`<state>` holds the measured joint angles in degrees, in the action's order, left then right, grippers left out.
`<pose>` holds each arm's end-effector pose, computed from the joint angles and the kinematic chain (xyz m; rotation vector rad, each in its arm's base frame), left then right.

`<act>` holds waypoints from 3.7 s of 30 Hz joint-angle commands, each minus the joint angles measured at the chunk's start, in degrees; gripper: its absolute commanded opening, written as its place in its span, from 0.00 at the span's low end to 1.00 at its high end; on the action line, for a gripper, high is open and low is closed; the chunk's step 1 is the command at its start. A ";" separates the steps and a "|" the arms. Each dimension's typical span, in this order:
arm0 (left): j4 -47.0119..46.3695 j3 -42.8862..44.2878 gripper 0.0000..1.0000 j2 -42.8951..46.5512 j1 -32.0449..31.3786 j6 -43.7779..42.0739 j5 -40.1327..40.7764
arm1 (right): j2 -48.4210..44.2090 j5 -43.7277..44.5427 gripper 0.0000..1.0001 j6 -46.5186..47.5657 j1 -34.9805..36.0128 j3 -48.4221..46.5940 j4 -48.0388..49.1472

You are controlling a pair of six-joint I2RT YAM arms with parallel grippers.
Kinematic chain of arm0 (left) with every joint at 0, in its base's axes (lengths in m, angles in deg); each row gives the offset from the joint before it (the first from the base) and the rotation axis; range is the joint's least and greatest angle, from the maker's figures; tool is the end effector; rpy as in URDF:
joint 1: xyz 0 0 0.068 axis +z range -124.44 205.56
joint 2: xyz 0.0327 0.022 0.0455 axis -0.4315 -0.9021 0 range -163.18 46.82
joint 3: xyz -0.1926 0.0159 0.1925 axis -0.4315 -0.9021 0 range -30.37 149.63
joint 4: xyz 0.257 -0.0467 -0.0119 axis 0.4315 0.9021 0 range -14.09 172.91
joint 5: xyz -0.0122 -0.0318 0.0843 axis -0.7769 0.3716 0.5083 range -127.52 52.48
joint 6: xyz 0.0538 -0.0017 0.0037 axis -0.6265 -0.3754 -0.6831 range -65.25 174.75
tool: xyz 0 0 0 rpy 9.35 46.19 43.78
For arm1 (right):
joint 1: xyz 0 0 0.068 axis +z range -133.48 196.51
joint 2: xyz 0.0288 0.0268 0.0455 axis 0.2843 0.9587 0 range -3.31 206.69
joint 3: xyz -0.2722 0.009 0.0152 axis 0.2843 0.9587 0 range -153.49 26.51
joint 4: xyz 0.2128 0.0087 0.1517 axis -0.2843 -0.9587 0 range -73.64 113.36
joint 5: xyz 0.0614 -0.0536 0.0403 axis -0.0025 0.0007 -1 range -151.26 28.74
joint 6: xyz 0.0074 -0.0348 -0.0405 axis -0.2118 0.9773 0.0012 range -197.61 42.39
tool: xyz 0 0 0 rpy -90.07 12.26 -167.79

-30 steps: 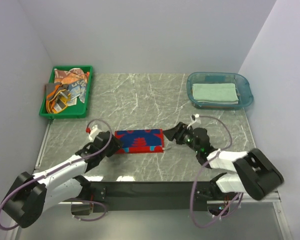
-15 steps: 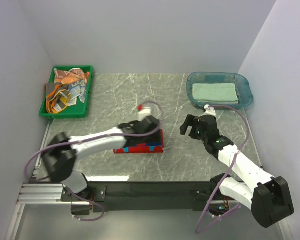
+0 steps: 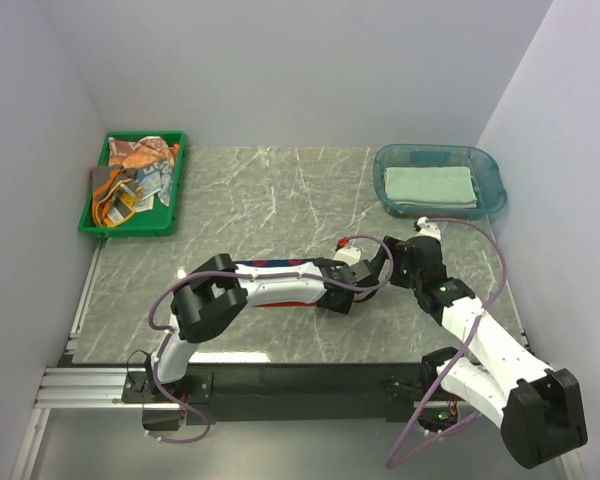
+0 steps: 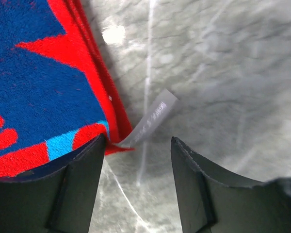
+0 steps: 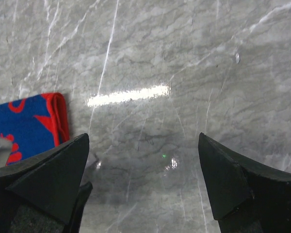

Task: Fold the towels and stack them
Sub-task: Neatly place the folded towel into the bin

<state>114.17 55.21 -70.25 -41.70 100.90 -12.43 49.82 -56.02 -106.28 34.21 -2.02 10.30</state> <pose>0.1752 -0.3789 0.1720 0.3729 2.5610 -0.0700 0.1878 0.0565 0.2104 0.2650 2.2308 0.3402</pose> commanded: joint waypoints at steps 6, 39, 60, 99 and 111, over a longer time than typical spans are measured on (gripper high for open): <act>3.49 0.56 0.54 -2.98 -0.76 0.08 3.22 | -1.01 -3.82 0.99 -0.60 -0.56 2.34 3.56; -17.78 -16.76 0.01 17.06 1.96 -0.62 -2.58 | 35.55 -33.71 0.97 -31.71 5.77 3.31 42.41; -20.33 -12.72 0.57 14.85 3.72 -0.19 -4.51 | 40.66 -32.04 0.00 -27.25 7.98 -5.12 37.85; -14.18 -33.99 0.98 46.33 57.33 -17.06 -28.51 | 65.88 -19.74 0.00 34.20 -23.84 -94.43 -36.16; -14.71 -34.25 0.97 42.99 57.95 -16.80 -27.89 | 68.34 -20.08 0.00 37.63 -27.54 -94.60 -34.66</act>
<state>101.42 21.38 -26.78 16.04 84.38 -39.76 117.38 -75.52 -70.89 7.19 -95.15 -25.37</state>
